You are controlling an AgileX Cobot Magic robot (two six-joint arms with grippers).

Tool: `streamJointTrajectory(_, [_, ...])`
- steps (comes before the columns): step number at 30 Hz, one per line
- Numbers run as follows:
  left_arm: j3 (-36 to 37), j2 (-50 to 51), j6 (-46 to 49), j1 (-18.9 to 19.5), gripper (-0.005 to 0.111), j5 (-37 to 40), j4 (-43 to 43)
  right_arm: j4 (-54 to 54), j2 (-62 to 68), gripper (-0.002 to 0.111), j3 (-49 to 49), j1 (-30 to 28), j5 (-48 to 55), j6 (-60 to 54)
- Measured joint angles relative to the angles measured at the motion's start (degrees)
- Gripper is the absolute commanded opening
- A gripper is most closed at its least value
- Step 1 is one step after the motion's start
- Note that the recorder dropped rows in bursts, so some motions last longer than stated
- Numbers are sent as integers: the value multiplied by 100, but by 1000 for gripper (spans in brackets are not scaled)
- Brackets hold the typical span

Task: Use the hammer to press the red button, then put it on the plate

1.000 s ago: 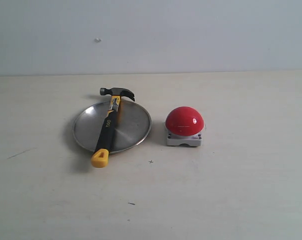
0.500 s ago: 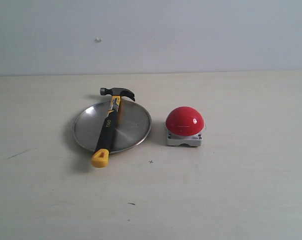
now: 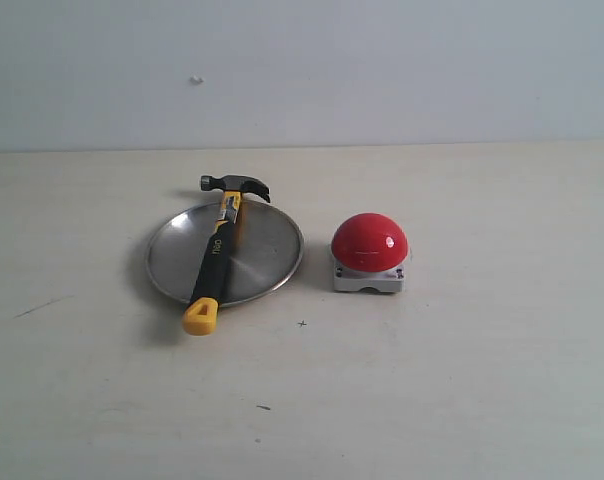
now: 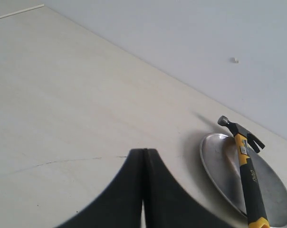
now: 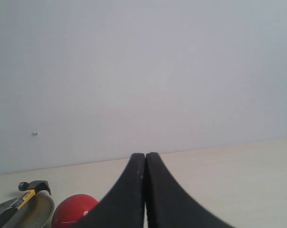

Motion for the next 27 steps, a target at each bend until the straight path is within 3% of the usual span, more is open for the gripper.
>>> streamJointTrajectory(9, [0, 0, 0, 0, 0, 0, 0, -56, 0, 0, 0, 0, -295, 0])
streamJointTrajectory(12, [0, 0, 0, 0, 0, 0, 0, -553, 0, 0, 0, 0, -277, 230])
streamJointTrajectory(16, [0, 0, 0, 0, 0, 0, 0, -3009, 0, 0, 0, 0, 119, 2407])
streamJointTrajectory(20, [0, 0, 0, 0, 0, 0, 0, -6780, 0, 0, 0, 0, 693, 5901])
streamJointTrajectory(23, [0, 0, 0, 0, 0, 0, 0, -8093, 0, 0, 0, 0, 1045, 7167])
streamJointTrajectory(27, [0, 0, 0, 0, 0, 0, 0, -8578, 0, 0, 0, 0, 1298, 7629])
